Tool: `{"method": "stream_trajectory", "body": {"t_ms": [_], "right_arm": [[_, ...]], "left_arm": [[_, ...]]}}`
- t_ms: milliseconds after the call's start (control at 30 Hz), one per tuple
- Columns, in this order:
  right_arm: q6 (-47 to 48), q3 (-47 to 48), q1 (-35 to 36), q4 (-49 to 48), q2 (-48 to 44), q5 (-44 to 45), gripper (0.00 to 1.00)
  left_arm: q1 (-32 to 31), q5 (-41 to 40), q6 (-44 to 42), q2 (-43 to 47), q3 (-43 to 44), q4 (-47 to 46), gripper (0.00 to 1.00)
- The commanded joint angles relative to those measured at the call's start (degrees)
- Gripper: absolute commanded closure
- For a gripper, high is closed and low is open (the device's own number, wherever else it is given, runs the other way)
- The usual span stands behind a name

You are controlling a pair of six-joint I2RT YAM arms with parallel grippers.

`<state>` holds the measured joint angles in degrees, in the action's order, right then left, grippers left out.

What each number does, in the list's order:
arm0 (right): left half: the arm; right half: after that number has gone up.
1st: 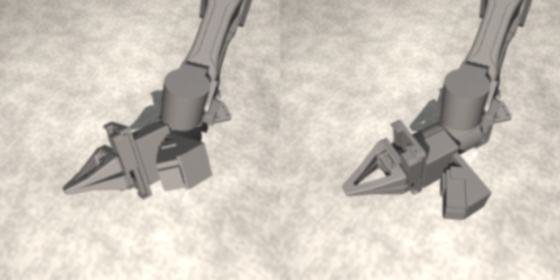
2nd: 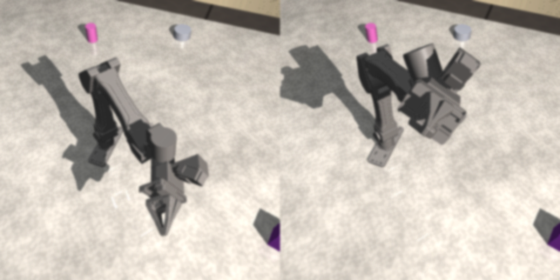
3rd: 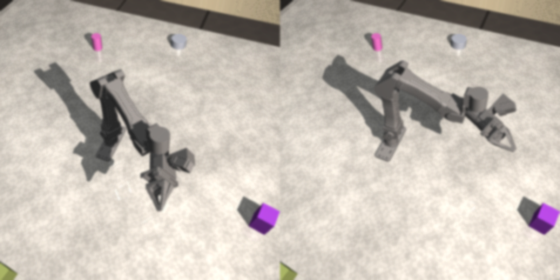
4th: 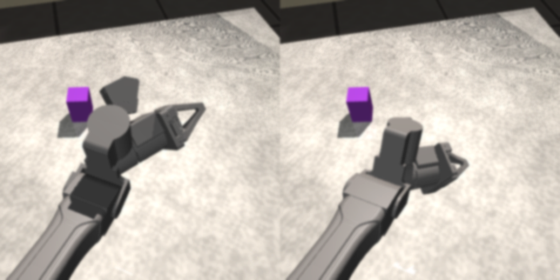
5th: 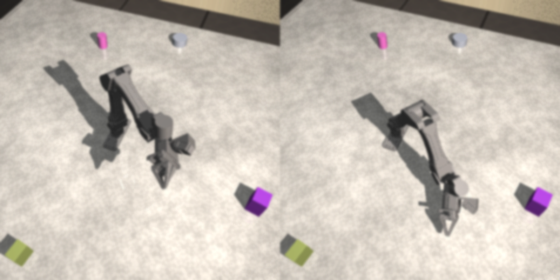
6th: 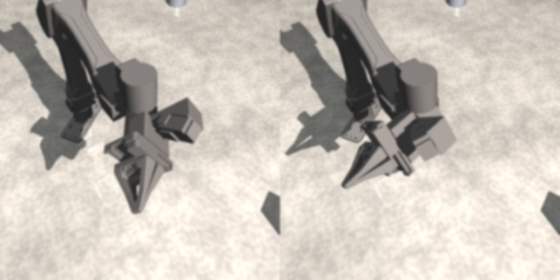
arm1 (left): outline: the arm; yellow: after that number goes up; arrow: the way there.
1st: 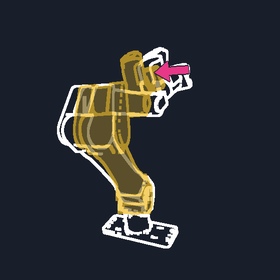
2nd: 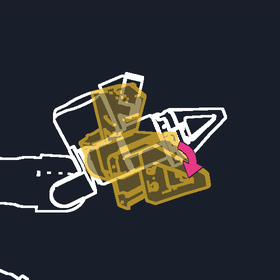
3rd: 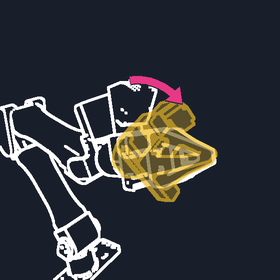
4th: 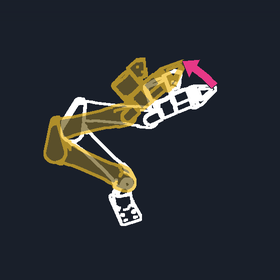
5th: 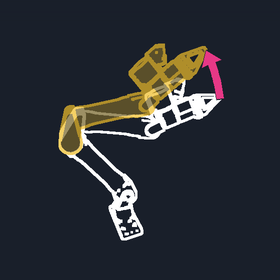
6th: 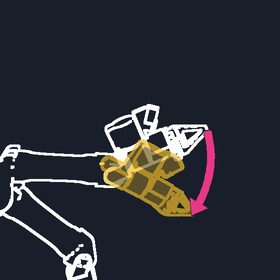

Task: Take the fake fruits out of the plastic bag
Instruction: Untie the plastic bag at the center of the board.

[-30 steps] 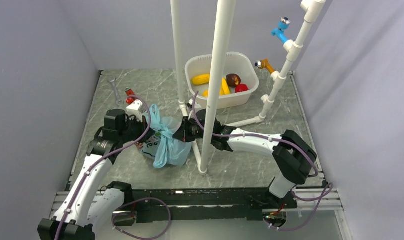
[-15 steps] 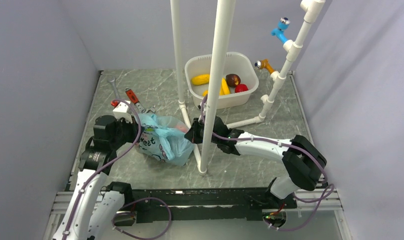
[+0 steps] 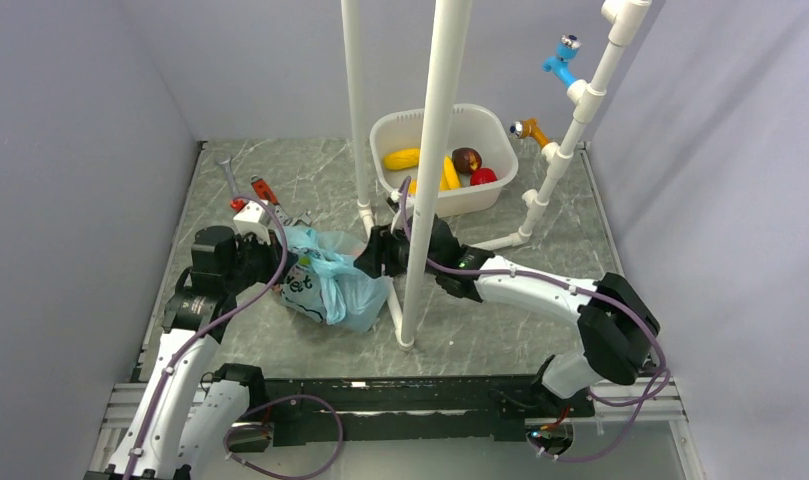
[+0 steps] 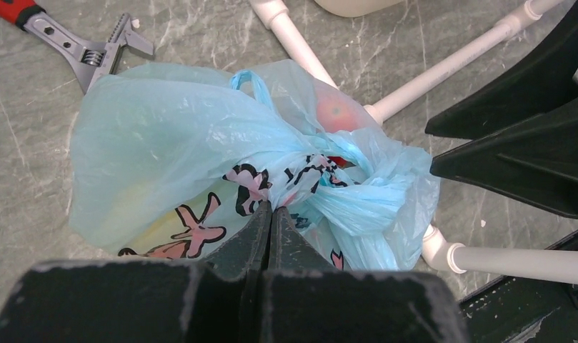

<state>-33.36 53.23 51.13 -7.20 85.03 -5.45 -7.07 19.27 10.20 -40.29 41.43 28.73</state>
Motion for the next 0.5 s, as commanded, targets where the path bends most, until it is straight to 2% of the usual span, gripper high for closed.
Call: {"method": "stream_trajectory", "body": {"t_ms": [0,100,233,467], "right_arm": [[4.4,7.5,-0.1,-2.5,1.7,-7.1,0.45],[5.0,9.7,0.2,-4.7,4.3,-11.4,0.43],[6.1,11.2,1.1,-6.5,6.5,-12.7,0.39],[5.5,12.6,2.3,-7.8,9.3,-13.6,0.43]], "left_arm": [[0.2,2.9,-0.1,-0.5,0.1,-2.9,1.00],[0.2,3.0,-0.1,-0.8,0.1,-2.8,1.00],[0.2,3.1,-0.1,-0.7,0.0,-2.9,1.00],[0.2,3.9,0.0,-2.2,0.2,-2.8,1.00]]}}
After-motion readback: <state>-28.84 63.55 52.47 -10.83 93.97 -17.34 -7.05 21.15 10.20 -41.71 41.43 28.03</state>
